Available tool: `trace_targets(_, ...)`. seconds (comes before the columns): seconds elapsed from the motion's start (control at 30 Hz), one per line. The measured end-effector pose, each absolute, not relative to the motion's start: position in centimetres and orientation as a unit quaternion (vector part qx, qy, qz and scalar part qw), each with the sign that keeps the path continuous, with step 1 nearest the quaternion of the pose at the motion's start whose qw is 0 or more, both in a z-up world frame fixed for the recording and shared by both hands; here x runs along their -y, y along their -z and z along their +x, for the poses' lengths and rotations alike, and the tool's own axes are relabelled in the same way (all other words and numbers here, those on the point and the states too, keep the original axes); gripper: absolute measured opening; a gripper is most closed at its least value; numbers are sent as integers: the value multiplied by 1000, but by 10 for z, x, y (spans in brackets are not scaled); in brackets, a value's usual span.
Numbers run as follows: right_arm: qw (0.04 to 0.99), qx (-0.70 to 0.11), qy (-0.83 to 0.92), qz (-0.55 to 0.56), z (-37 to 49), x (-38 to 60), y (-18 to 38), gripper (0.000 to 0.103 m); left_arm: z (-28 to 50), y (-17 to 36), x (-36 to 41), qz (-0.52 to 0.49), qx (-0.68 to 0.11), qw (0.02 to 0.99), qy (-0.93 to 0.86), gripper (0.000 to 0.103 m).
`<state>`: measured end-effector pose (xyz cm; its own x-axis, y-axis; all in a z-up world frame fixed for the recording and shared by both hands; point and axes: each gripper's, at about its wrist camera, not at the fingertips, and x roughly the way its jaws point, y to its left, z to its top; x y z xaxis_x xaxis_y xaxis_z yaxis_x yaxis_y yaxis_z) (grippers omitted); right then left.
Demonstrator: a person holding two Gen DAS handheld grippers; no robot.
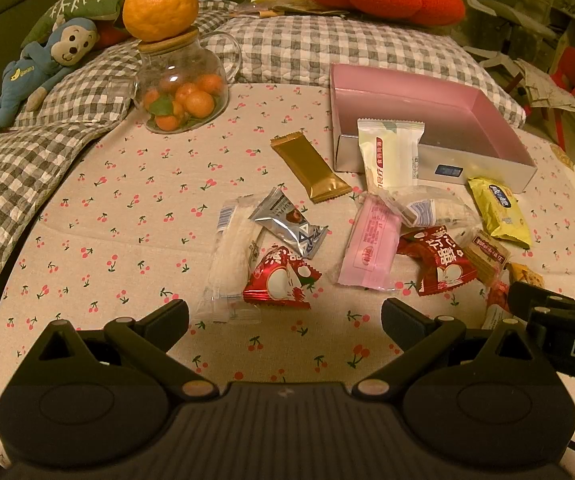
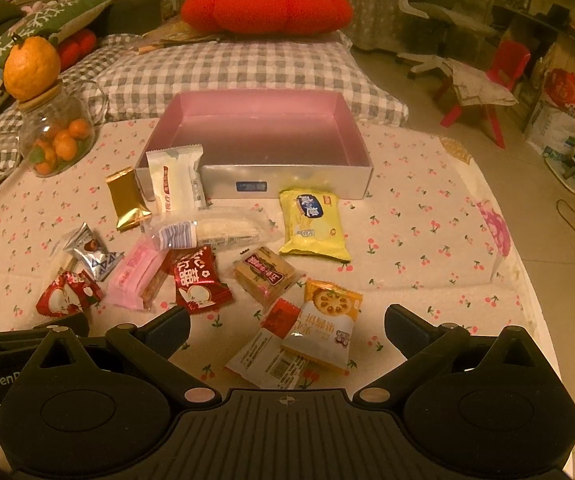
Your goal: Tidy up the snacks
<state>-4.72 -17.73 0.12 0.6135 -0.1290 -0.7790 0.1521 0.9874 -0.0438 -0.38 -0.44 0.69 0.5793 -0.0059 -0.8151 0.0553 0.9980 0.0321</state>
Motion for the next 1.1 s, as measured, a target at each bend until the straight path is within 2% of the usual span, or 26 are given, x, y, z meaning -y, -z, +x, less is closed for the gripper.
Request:
trace_targets(0.83,890,-453,61,10,-47,175,0,103,-2,-6,3,42,-461,886,21,103)
trace_targets(1.1,895,-443,43,18,-45,185,-18,103,7,-24,-15,5,-456,888,63,103)
